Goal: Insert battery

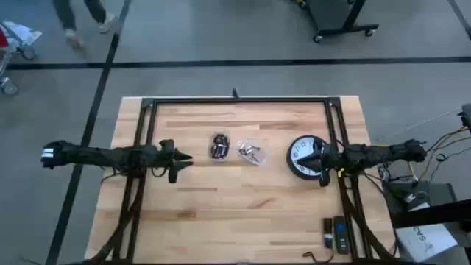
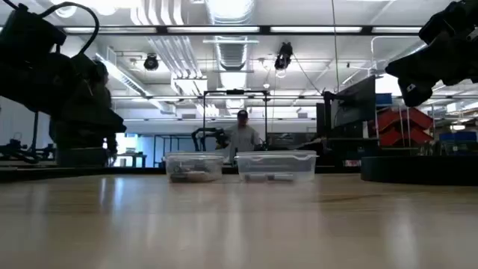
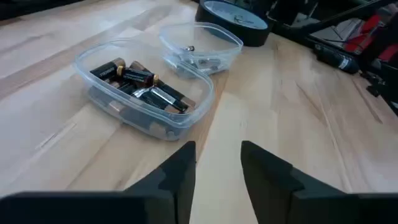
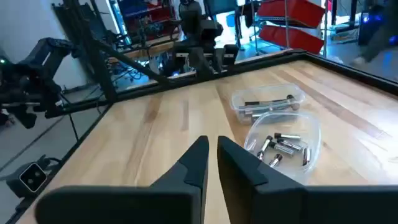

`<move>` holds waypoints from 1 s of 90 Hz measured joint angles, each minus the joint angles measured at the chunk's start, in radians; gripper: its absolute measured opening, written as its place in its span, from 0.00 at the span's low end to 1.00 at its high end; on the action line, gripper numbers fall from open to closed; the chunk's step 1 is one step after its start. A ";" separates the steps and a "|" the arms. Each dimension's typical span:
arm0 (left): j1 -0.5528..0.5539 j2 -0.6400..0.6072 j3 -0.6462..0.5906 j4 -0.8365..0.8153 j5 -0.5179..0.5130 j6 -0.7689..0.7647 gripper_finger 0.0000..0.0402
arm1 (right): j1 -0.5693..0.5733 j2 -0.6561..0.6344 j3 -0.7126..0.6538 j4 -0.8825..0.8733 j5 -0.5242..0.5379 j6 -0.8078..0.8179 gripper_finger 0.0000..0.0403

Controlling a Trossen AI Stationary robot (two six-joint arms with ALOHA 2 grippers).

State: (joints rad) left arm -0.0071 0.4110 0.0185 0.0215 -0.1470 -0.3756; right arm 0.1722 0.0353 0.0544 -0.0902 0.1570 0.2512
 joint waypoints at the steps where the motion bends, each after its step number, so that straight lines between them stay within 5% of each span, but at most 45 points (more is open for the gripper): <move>1: 0.000 0.000 0.000 0.000 0.000 0.000 0.27 | 0.000 0.000 0.000 0.000 0.000 0.000 0.05; 90: 0.000 0.000 0.000 0.000 0.000 0.000 0.30 | 0.000 0.000 0.000 0.000 0.000 0.000 0.05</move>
State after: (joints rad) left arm -0.0071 0.4110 0.0185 0.0212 -0.1467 -0.3758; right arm 0.1722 0.0356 0.0544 -0.0902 0.1570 0.2512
